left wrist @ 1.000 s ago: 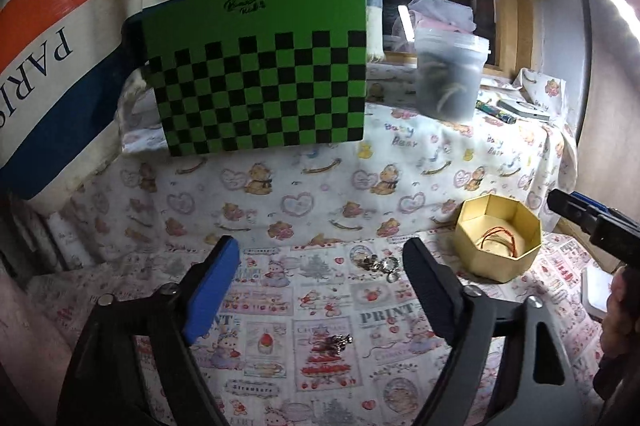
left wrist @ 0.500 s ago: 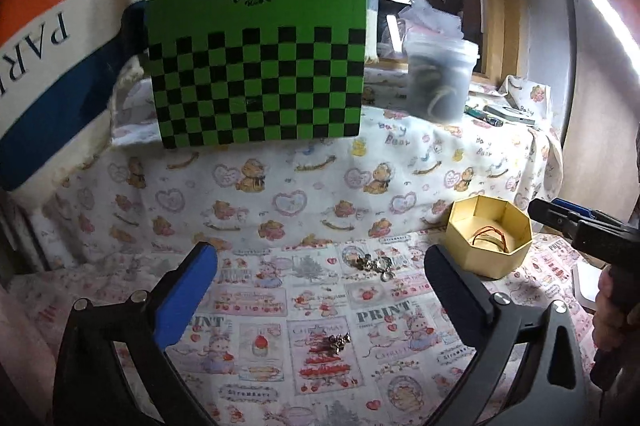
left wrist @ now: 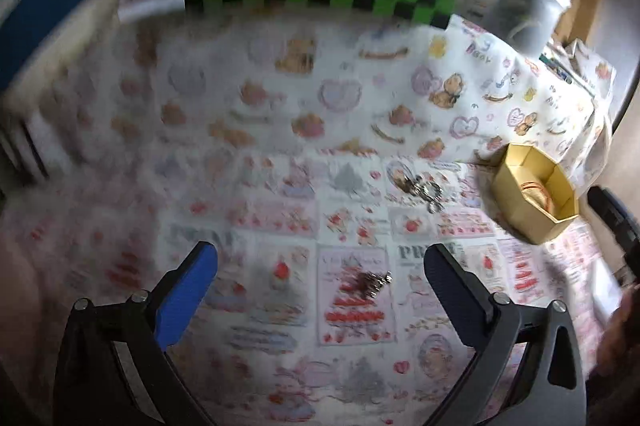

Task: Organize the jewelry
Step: 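Move the left gripper to a small silver charm and close on it, then lift the charm with the left gripper while the right gripper grasps a small silver ring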

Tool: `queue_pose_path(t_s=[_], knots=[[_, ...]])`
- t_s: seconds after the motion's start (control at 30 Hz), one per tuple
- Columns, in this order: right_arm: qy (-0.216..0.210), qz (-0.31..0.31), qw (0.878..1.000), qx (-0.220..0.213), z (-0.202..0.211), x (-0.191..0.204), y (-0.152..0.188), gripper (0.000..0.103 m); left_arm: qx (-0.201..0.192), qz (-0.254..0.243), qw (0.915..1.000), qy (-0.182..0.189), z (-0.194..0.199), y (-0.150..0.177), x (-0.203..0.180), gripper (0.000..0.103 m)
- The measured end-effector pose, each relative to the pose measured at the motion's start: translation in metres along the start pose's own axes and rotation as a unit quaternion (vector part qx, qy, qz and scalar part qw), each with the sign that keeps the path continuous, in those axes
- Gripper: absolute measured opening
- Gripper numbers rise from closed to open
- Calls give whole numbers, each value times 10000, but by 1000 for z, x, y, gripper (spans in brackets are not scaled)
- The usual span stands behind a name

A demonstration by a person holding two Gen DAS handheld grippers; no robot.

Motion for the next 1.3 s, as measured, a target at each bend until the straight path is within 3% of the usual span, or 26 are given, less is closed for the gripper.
queue_pose_path(t_s=[0.13,0.3,0.37,0.4,0.7,1.07,1.3], knots=[[49,-17,9999,93,-4,-3,4,72,112,67,9999,56,-3,5,1,79],[81,14,9999,132,-5,-4,6,72,309,-131,9988,368,-7,15,-17,58],[72,5,9999,146,-5,-3,6,72,441,-158,9975,537,-12,21,-26,54],[66,8,9999,145,-5,-3,6,72,520,-141,9969,582,-16,25,-28,46],[55,55,9998,164,-5,-1,6,72,583,-265,9959,646,-21,36,-36,8],[-73,112,9997,180,-4,6,8,72,-109,213,9947,1001,9,5,-26,6],[-592,454,9966,343,2,45,21,71,-52,432,9955,840,1,2,-7,6]])
Point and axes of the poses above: each gripper's, at about its wrist camera, not at the fingertips, and z roughly against the way its jaws point, x to its left, y to its underside, the point moved 10 cm from there along -z, roughly the way its jaws point, and after that the axes turned 14 degrees about -x, right-handed, at the moved point
